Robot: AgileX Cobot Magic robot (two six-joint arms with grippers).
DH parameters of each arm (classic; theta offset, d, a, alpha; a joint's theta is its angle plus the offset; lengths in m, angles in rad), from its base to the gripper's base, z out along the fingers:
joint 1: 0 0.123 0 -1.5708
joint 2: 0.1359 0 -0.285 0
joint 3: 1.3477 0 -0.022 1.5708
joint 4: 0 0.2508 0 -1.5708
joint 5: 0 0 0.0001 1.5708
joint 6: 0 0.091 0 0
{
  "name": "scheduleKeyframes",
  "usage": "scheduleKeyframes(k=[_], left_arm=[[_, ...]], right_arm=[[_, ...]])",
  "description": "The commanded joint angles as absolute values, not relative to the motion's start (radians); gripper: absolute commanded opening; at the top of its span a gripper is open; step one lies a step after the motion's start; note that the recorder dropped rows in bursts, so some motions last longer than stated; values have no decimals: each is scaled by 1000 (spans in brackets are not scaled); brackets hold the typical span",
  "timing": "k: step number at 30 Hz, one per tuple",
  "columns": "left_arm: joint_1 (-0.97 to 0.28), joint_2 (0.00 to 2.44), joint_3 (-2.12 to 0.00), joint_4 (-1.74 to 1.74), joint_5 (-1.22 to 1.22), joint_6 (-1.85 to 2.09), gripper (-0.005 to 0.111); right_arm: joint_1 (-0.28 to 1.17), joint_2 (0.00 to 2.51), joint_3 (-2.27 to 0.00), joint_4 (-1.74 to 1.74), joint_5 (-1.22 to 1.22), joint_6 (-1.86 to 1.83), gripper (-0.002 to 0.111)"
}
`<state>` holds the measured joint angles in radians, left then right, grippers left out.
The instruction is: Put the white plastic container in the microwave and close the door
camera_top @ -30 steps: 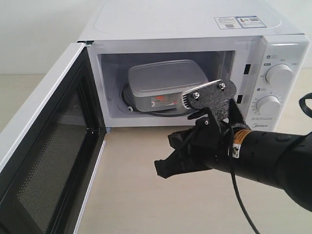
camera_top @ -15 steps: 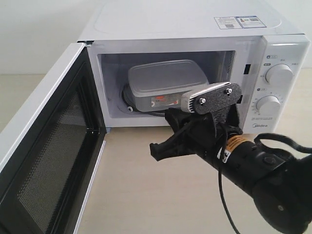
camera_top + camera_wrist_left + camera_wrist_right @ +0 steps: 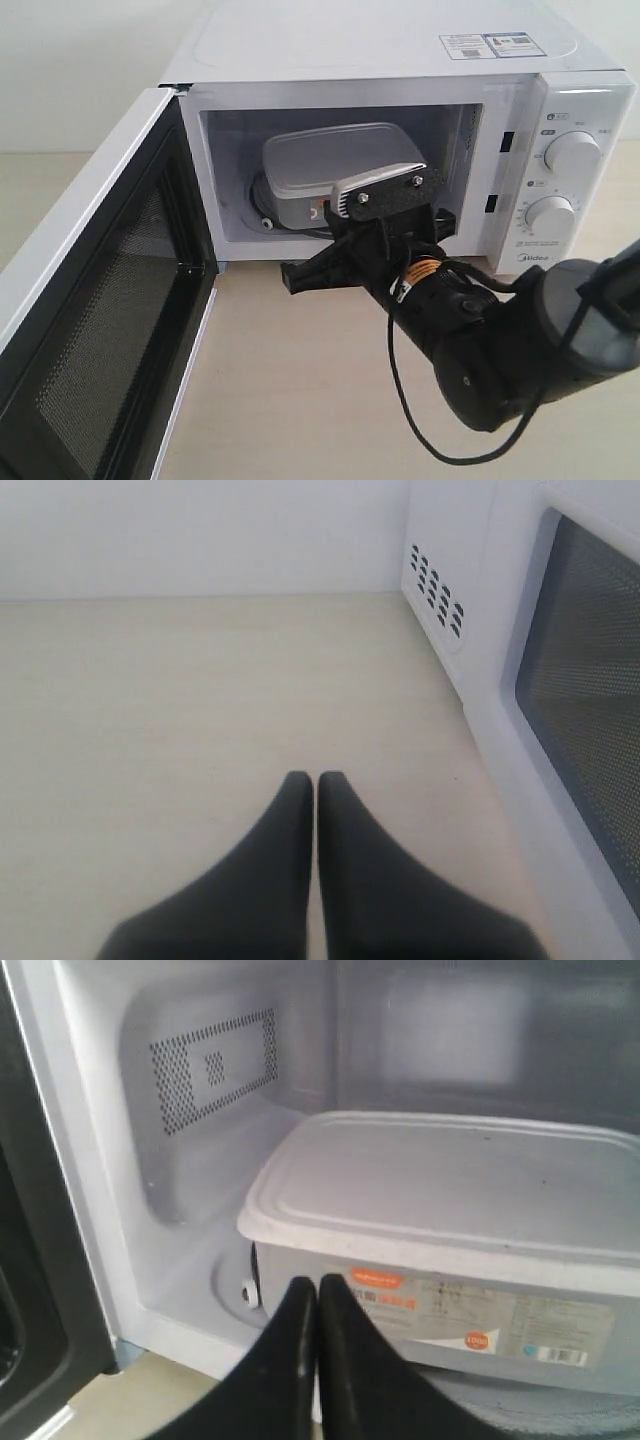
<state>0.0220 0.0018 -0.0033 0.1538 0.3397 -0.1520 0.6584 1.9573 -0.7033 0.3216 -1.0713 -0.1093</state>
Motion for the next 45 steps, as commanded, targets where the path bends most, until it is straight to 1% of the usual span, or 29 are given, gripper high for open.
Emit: scheduleKeyframes(k=[1, 8, 22, 26, 33, 39, 45], left_arm=[[16, 0, 0, 147, 338, -156, 4], [16, 0, 0, 147, 338, -156, 4], [16, 0, 0, 147, 338, -156, 4], [16, 0, 0, 147, 338, -156, 4], [16, 0, 0, 147, 338, -156, 4], [16, 0, 0, 147, 338, -156, 4], [16, 0, 0, 147, 338, -156, 4]], right_arm=[[632, 2019, -752, 336, -1065, -123, 0], [603, 2072, -815, 332, -1063, -141, 0], [575, 2173, -1032, 311, -867, -204, 0], [567, 2184, -1059, 305, -874, -223, 0], [567, 2181, -1059, 305, -856, -221, 0], [588, 2120, -1055, 313, -775, -300, 0], [592, 2025, -945, 325, -756, -312, 0]])
